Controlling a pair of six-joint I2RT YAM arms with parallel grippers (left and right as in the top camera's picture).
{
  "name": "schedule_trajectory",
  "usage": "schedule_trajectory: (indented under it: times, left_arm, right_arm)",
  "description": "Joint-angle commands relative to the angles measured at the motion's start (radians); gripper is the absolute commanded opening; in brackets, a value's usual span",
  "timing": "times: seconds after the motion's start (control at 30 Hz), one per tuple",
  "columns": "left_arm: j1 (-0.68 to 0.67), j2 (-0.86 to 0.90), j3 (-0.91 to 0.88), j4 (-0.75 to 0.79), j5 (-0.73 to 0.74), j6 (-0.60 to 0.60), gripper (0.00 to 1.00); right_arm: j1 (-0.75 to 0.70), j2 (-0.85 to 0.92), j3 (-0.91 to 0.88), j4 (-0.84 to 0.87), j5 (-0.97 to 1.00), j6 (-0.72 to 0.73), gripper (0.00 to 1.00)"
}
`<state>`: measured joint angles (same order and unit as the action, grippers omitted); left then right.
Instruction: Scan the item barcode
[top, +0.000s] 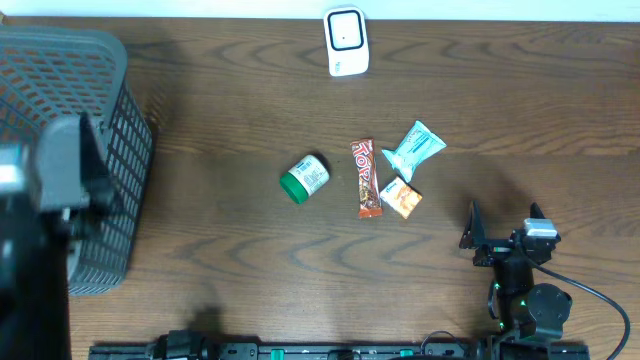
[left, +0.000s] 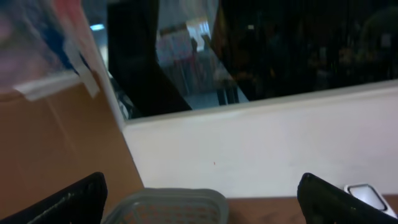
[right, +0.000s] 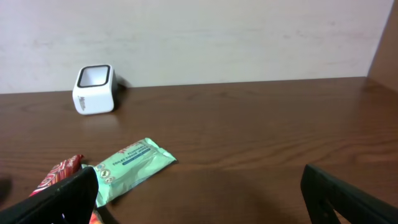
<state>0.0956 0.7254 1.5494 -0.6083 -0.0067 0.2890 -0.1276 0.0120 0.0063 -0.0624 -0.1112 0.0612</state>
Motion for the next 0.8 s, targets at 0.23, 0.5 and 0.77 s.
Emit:
schedule_trajectory:
  times: [0.23,0.5,0.77]
  left_arm:
    - [0.005,-0.173,0.006,0.026,-0.001,-0.044,0.98]
    - [0.005,-0.185,0.013,0.052,-0.001,-0.204,0.98]
    - [0.005,-0.212,0.013,0.045,-0.001,-0.275,0.98]
  right_arm:
    - [0.011,-0.005,-0.001,-0.003,0.001,0.013,0.99]
    - [0.011,-0.005,-0.001,-0.003,0.001,0.013,0.99]
    - [0.011,-0.005,-0.001,-0.003,0.001,0.013,0.99]
